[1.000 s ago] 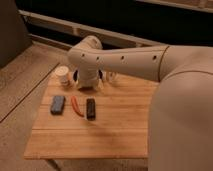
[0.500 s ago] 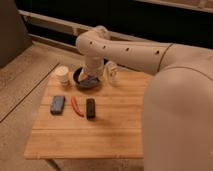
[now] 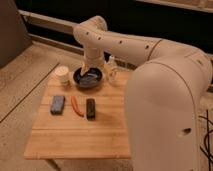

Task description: Place the ceramic cup in the ceramic bowl

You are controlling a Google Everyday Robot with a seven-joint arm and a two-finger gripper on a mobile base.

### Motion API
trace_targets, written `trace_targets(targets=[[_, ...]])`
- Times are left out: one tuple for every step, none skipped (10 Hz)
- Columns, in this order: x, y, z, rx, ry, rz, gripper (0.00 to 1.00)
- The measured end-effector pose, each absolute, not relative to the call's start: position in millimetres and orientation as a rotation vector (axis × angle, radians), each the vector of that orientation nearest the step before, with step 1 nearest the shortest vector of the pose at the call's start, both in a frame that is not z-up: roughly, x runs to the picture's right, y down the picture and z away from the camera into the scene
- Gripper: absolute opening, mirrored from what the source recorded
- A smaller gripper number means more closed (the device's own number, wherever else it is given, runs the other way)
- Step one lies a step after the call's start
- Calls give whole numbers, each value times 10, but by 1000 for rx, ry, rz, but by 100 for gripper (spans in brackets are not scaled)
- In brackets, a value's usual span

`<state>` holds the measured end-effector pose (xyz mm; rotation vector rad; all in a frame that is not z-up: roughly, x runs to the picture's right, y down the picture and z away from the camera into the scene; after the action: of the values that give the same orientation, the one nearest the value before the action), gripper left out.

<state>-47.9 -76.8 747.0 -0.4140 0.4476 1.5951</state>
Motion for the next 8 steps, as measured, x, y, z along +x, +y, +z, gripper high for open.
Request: trace_targets(targets=[[-477, -775, 7475, -413, 447, 1595, 80], [-468, -799, 7491, -409, 445, 1594, 80], [-453, -889, 7528, -398, 435, 1589, 80], [-476, -1047, 7578, -380, 412, 1573, 80], [-522, -1288, 7636, -355, 374, 1542, 80], [-563, -1444, 7674, -339, 349, 1519, 80], [-689, -1710, 7728, -320, 302, 1469, 80], [-763, -1801, 7742, -320, 282, 1449, 80]])
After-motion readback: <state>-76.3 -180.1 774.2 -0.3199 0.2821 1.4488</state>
